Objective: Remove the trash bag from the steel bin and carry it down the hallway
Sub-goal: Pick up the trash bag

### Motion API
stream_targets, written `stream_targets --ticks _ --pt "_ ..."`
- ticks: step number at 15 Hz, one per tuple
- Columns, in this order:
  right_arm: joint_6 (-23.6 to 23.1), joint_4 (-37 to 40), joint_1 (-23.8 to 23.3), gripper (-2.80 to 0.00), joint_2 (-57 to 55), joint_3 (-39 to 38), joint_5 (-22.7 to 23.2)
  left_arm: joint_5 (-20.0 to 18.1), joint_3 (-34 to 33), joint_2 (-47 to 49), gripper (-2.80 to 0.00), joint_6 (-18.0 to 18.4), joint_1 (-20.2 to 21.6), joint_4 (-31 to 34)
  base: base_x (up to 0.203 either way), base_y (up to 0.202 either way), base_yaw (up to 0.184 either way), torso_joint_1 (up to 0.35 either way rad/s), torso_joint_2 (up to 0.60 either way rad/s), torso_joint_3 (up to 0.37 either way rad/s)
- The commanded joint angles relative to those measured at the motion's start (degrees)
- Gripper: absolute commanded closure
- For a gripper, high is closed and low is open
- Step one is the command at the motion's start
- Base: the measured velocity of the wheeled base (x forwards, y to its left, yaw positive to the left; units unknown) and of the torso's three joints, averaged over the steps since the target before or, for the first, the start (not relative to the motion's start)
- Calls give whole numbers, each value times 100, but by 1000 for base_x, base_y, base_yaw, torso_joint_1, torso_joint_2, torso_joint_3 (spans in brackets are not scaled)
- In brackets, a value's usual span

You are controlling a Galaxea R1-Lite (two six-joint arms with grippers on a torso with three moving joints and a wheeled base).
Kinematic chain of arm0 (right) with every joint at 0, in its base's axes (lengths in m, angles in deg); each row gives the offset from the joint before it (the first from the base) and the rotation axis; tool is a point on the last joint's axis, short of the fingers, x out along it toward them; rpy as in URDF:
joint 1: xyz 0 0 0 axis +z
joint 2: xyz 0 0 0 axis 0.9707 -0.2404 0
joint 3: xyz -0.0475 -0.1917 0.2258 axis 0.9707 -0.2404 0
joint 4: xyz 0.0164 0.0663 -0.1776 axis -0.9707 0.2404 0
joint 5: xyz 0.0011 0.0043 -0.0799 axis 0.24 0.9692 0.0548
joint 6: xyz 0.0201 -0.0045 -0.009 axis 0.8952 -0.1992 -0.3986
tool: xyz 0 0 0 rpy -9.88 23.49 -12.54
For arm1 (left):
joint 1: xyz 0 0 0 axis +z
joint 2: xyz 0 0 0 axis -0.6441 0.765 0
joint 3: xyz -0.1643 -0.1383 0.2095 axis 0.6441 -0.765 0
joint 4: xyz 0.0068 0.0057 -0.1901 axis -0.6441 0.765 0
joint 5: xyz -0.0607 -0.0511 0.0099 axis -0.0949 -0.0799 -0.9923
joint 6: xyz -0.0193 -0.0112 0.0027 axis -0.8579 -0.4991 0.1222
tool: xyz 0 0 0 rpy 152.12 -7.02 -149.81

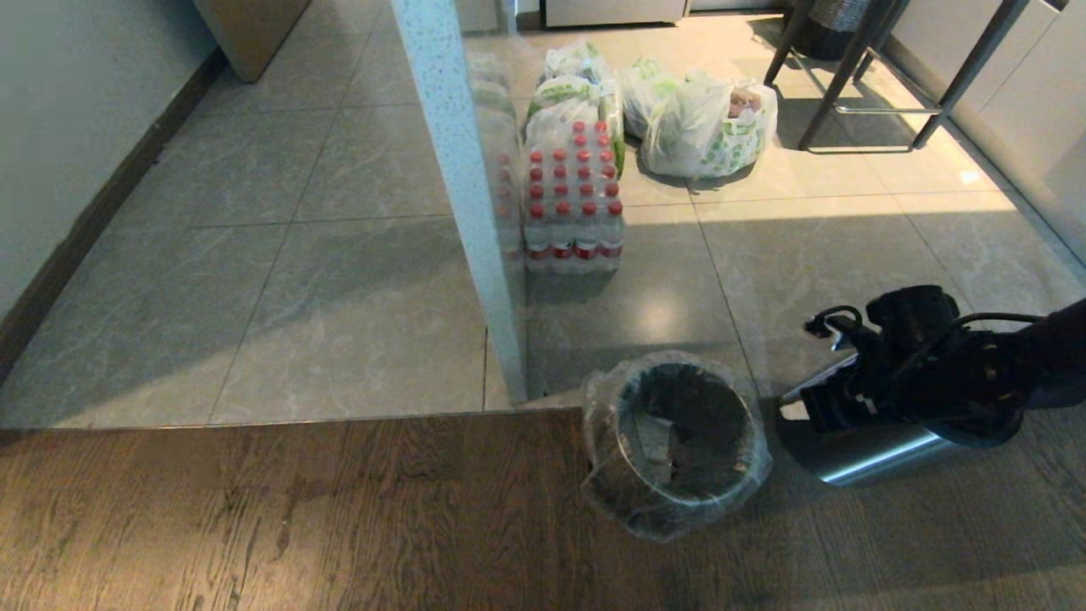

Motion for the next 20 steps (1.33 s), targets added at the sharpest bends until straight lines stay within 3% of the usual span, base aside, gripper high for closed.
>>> stream_targets --ticks 1,6,12,15,20 --pt "254 18 -127 0 -241 -11 -2 4 -9 2 0 0 1 -4 0 0 0 0 0 0" --pt "403 -1 -148 0 -492 13 -1 4 -5 2 0 0 1 -4 0 0 0 0 0 0" --pt "1212 -404 -140 0 -664 334 529 4 -9 2 0 0 1 -4 0 0 0 0 0 0" --pt "2096 -600 -153 0 -749 596 823 4 -9 2 0 0 1 -4 0 0 0 0 0 0" --pt "2109 -615 -175 0 -691 563 872 4 -9 2 0 0 1 -4 0 0 0 0 0 0"
